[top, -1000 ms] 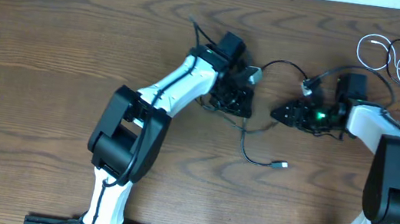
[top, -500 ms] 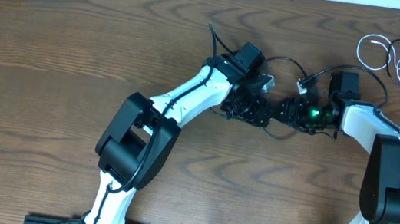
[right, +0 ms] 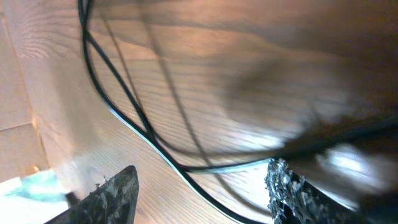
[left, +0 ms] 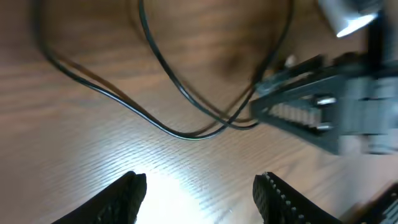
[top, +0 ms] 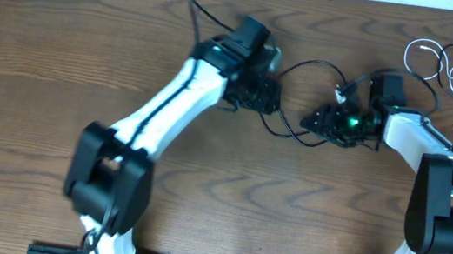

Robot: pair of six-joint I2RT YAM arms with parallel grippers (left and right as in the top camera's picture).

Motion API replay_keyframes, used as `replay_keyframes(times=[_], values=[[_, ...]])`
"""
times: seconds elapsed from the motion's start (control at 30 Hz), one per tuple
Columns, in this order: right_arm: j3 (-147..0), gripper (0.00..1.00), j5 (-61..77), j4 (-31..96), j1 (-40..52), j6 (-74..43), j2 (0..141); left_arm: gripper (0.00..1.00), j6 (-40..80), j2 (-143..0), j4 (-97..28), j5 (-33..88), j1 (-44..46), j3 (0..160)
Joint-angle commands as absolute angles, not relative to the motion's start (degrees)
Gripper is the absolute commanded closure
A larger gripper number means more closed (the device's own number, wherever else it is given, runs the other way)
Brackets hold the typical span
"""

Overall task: Untangle cables
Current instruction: 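Move the left gripper up-left and carry the black cable rightward with the right gripper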

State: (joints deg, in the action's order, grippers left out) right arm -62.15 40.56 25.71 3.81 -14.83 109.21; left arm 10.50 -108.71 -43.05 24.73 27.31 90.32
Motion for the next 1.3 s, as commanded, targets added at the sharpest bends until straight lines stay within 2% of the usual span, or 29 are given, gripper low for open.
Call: replay_keyframes(times=[0.0, 0.13, 0.3, 0.4, 0.47, 0.63, 0.73, 0.93, 1.27], values=[[-64.2, 0.36, 34.1, 26.0, 8.1, -16.3, 106.3, 0.39, 10.2, -105.6, -43.8, 23.2, 25.0, 90.0], [-64.6, 0.36, 26.4, 27.0, 11.7, -15.1, 106.3, 0.39, 10.2, -103.2, -44.7, 23.2, 21.6, 90.0], [-64.6, 0.36, 20.5, 26.9, 14.7, -0.1, 106.3, 0.39, 8.6, -101.8, -47.2, 23.2, 17.1, 90.0], [-64.6, 0.31, 19.4, 26.7, 15.6, 10.6, 106.3, 0.39, 8.5, -101.7, -48.5, 23.3, 15.4, 90.0], [-64.5, 0.28, 19.4, 26.7, 15.9, 14.8, 106.3, 0.39, 8.0, -101.7, -49.0, 23.3, 14.9, 90.0], [-64.4, 0.28, 19.6, 27.2, 17.1, 22.2, 106.4, 0.39, 7.9, -101.7, -49.0, 23.3, 14.7, 90.0], [-64.3, 0.32, 19.7, 28.6, 18.9, 26.0, 106.5, 0.39, 7.9, -101.7, -49.1, 23.3, 14.7, 90.0], [-63.2, 0.48, 19.4, 29.2, 21.4, 31.1, 106.5, 0.39, 8.0, -101.7, -49.1, 23.3, 14.7, 90.0], [-59.4, 0.51, 14.1, 23.9, 21.3, 31.4, 106.5, 0.39, 8.0, -101.7, -49.5, 23.3, 14.7, 90.0]])
